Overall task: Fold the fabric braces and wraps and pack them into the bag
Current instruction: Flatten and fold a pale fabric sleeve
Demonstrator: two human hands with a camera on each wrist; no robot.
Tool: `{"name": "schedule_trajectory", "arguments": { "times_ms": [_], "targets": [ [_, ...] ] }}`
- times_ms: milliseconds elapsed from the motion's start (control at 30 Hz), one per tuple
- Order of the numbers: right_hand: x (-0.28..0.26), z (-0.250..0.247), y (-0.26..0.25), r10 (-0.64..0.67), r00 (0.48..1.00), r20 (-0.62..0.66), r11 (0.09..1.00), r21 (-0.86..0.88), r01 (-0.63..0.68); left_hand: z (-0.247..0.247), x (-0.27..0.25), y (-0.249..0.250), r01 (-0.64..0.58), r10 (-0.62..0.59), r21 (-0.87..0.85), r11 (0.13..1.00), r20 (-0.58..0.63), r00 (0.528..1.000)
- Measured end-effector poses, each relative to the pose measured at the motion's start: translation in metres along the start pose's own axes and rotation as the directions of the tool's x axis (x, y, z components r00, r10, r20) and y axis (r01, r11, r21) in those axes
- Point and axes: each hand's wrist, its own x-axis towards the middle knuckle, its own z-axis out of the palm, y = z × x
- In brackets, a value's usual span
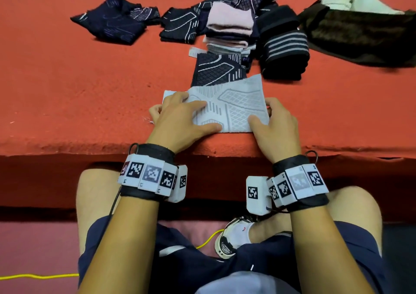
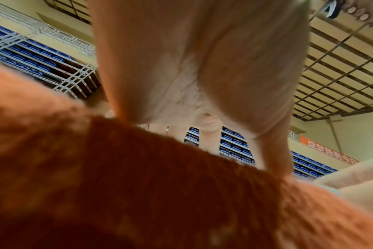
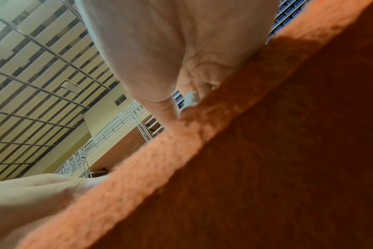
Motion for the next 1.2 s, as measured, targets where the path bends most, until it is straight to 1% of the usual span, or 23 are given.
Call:
{"name": "schedule_trajectory", "arguments": {
  "times_ms": [67,167,267,400,533,633,733,833,900,967,1033,1100,1133,1200],
  "targets": [
    [0.001,0.002,-0.003,-0.006,1.000,-0.007,1.000,0.012,0.006,0.001,0.004,0.002,0.012,-0.012,-0.020,1.000,-0.020,1.000],
    [0.001,0.005,-0.008,-0.036,0.999,0.026,0.999,0.014,0.036,0.004,0.008,0.006,0.039,-0.041,-0.033,0.999,-0.079,0.996],
    [0.001,0.006,-0.006,-0.038,0.999,0.036,0.999,-0.003,0.038,0.007,0.011,0.008,0.056,-0.060,-0.039,0.998,-0.116,0.991],
    [0.010,0.005,-0.008,-0.064,0.998,-0.012,0.998,-0.008,0.064,0.009,0.012,0.008,0.056,-0.058,-0.023,0.998,-0.124,0.991],
    [0.017,-0.001,-0.021,-0.039,0.999,-0.018,0.999,0.005,0.039,0.008,0.009,0.009,0.036,-0.037,-0.009,0.999,-0.110,0.993],
    [0.012,-0.001,-0.028,-0.053,0.998,0.025,0.996,0.078,0.051,0.009,0.006,0.010,0.009,-0.008,0.004,1.000,-0.110,0.994],
    [0.002,0.001,-0.034,-0.120,0.982,0.143,0.985,0.139,0.100,0.007,0.008,0.008,-0.021,0.018,-0.021,1.000,-0.110,0.994],
    [-0.003,0.003,-0.038,-0.193,0.964,0.183,0.960,0.238,0.147,0.005,0.011,0.009,-0.075,0.074,-0.030,0.997,-0.046,0.996],
    [-0.004,0.007,-0.040,-0.196,0.960,0.200,0.927,0.358,0.115,0.003,0.012,0.011,-0.087,0.087,-0.046,0.995,-0.002,0.996],
    [-0.004,0.013,-0.042,-0.171,0.960,0.222,0.898,0.435,0.059,0.002,0.013,0.009,-0.105,0.106,-0.069,0.992,0.003,0.994],
    [-0.004,0.020,-0.043,-0.147,0.969,0.200,0.894,0.445,0.044,0.000,0.013,0.005,-0.144,0.145,-0.113,0.983,0.004,0.989],
    [-0.003,0.023,-0.044,-0.149,0.974,0.169,0.896,0.441,0.060,-0.003,0.013,-0.002,-0.173,0.173,-0.214,0.961,-0.016,0.985],
    [-0.003,0.025,-0.046,-0.163,0.973,0.166,0.903,0.422,0.079,-0.005,0.013,-0.005,-0.168,0.161,-0.292,0.941,-0.049,0.986],
    [-0.004,0.027,-0.049,-0.207,0.958,0.199,0.927,0.353,0.127,-0.012,0.014,-0.010,-0.124,0.076,-0.497,0.859,-0.116,0.990]
  ]
}}
